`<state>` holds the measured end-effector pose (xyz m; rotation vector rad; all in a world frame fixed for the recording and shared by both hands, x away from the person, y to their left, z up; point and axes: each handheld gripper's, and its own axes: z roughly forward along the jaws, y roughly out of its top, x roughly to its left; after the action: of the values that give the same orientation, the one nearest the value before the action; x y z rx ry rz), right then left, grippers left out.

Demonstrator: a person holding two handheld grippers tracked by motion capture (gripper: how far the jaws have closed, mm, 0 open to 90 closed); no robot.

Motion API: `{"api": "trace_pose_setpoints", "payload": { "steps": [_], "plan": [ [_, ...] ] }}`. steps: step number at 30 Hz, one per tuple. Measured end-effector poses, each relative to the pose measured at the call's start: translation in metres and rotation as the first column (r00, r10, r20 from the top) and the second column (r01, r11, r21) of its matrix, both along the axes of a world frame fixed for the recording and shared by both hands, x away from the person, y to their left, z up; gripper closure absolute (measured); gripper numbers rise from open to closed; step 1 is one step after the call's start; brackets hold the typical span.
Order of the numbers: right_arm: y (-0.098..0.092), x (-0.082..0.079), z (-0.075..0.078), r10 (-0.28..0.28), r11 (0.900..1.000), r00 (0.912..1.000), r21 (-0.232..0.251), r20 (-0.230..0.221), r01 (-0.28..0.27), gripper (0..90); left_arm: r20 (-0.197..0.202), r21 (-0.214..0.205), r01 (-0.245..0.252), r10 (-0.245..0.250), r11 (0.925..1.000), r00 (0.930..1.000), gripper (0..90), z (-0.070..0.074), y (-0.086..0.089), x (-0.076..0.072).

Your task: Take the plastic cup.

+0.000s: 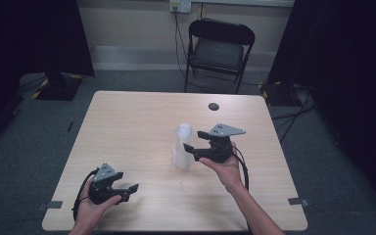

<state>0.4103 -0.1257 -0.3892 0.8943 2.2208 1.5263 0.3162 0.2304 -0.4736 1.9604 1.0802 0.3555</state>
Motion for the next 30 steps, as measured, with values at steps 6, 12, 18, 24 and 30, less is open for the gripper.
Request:
{"api": "trace_pose_setpoints", "payload": {
  "steps": [6,12,18,24,30],
  "plan": [
    [0.012,0.009,-0.001,0.024,0.9997,0.9997,-0.007,-0.001,-0.024,27.3,0.002,-0.002,-0.004,0.004,1.0000,1.0000,22.3,0.000,0.000,0.000],
    [0.020,0.017,-0.008,0.033,0.9994,0.9994,-0.010,0.009,-0.033,26.5,-0.001,0.004,-0.002,0.002,1.0000,1.0000,22.2,0.000,0.000,0.000],
    [0.028,0.022,-0.017,0.040,0.9990,0.9992,-0.019,-0.001,-0.040,23.4,0.001,-0.002,-0.003,0.003,1.0000,1.0000,22.2,0.000,0.002,0.000],
    [0.034,0.028,-0.027,0.031,0.9989,0.9992,-0.036,-0.025,-0.032,21.2,-0.001,0.002,0.001,-0.001,1.0000,1.0000,22.2,0.000,0.002,-0.001],
    [0.034,0.028,-0.033,0.052,0.9982,0.9984,-0.030,-0.024,-0.053,25.9,0.002,0.001,0.000,0.000,1.0000,1.0000,22.2,0.000,0.002,-0.001]
  ]
}}
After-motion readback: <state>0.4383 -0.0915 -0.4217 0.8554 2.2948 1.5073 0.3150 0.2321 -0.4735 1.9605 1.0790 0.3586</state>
